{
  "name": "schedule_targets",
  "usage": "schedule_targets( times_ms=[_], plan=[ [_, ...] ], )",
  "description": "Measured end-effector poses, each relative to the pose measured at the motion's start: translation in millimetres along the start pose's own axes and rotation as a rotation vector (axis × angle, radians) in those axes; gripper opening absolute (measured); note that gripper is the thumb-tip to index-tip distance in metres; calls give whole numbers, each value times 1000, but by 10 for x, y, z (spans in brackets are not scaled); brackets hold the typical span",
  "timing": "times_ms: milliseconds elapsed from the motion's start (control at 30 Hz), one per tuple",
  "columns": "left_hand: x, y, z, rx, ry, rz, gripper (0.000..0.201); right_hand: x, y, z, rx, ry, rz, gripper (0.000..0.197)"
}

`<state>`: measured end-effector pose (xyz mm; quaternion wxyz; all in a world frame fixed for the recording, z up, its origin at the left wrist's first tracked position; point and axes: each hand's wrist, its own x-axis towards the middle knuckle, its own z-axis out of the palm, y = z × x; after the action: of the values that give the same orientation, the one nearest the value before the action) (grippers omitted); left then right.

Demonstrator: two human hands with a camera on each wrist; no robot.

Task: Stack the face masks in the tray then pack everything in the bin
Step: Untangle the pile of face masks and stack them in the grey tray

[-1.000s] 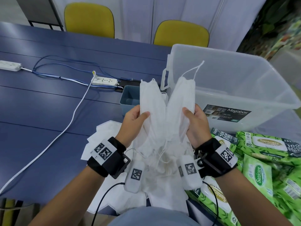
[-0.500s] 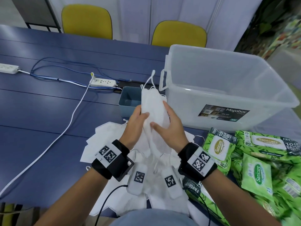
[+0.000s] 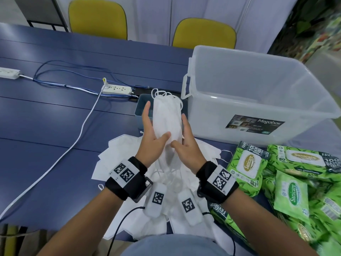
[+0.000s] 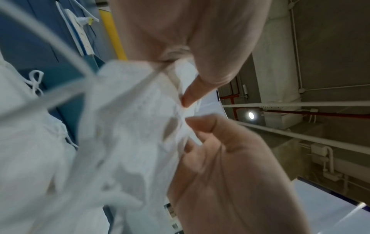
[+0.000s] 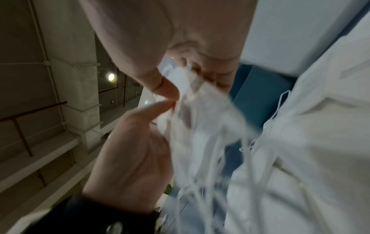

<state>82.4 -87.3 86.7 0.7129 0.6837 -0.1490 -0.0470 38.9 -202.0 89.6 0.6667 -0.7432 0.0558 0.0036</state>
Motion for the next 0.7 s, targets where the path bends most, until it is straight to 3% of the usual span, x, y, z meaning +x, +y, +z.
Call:
schedule_targets(
  times_ms=[133,233,300,367,467,567,700],
  plan=[
    [10,-72,-204,64,78,-7,92,69,136,-212,-115,-37,91,67],
    [21,-110,-342,171,129,39,72,76,338,-393,-447,-57,165,55],
    [8,-110,-427,221,161,43,51,12,494,-468,-706,-121,217,72],
    [0,-137,-527,237,194,14,39,-90,656,-462,-922,-245,292,103],
    [5,-202,-664,232,236,-59,31,-234,858,-304,-1024,-337,403,128],
    [-4,-223,-716,222,249,-83,30,-252,1012,-94,-1061,-200,441,124],
    [-28,-229,-691,222,225,-94,29,-195,1080,50,-1126,-62,384,98]
  ],
)
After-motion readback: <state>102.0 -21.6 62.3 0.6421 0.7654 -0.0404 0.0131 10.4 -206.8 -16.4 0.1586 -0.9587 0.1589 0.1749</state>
